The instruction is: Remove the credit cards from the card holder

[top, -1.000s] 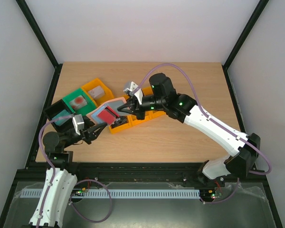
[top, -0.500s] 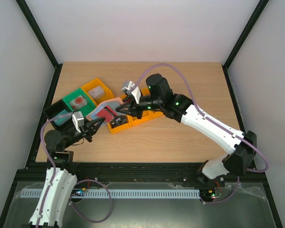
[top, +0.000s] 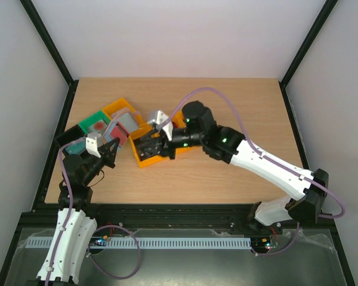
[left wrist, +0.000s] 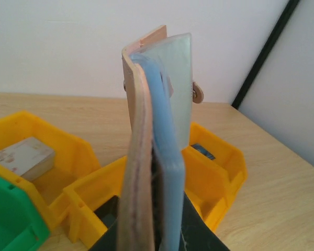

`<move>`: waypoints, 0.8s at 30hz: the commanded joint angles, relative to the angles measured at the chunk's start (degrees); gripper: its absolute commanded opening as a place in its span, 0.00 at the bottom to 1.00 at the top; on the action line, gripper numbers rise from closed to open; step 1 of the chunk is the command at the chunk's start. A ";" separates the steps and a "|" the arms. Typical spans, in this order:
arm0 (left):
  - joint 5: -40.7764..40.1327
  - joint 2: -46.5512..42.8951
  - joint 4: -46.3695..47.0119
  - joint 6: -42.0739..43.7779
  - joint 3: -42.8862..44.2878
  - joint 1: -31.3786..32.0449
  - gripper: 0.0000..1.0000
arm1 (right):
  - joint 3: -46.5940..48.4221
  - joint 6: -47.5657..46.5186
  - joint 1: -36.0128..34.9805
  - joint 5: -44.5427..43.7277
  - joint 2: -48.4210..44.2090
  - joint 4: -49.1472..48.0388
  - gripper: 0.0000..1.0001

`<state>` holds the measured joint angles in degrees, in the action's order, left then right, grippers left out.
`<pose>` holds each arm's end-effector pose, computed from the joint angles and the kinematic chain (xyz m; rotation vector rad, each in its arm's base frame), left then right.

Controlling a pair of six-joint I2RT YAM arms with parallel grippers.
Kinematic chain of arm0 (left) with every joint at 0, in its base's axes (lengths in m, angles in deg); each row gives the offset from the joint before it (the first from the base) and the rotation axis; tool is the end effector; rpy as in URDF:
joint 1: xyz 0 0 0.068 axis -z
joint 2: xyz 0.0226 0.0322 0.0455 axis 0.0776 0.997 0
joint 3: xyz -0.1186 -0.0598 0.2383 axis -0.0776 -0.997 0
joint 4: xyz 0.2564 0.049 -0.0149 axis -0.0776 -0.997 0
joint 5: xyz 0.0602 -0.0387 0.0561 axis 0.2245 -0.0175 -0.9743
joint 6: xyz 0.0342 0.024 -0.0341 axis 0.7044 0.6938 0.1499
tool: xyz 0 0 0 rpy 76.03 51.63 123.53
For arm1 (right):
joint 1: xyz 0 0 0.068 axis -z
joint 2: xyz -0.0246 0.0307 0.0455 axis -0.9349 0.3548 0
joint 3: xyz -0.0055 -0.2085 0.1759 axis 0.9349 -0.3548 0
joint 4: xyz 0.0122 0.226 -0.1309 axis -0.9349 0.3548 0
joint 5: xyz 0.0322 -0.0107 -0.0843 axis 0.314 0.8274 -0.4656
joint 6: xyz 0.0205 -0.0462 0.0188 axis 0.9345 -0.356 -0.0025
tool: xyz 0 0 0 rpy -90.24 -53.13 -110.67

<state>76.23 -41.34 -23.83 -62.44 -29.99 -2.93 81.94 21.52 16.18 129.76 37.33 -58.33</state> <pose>0.1322 -0.0204 0.2533 0.2028 1.5820 -0.6069 0.1703 0.2641 0.4051 -1.3552 1.3997 1.2209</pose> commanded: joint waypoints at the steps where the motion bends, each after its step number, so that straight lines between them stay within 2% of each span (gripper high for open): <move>1: 8.38 -0.15 5.87 -2.82 1.45 -0.29 0.02 | -0.12 -0.39 -3.30 9.02 2.76 -6.47 0.30; 5: 22.31 -0.45 16.37 -9.72 -0.44 -0.29 0.02 | 0.84 0.18 -2.76 5.68 4.57 -7.01 0.26; 8: 28.47 -0.63 24.38 -13.99 -1.65 -0.24 0.02 | 0.63 2.44 -0.77 6.34 5.82 -7.63 0.24; 12: 33.26 -0.72 27.34 -13.70 -1.70 -0.20 0.02 | -0.24 5.12 2.65 8.11 6.20 -8.33 0.23; 17: 38.24 -0.86 28.56 -11.89 -1.34 0.12 0.02 | -1.20 4.65 3.39 8.01 5.93 -8.70 0.24; 24: 38.50 -0.86 28.69 -11.61 -1.19 0.40 0.02 | -0.67 2.42 3.38 14.31 6.88 -6.42 0.25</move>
<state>112.16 -41.62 1.22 -74.79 -31.36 -2.87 81.26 25.54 19.72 139.09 43.64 -64.52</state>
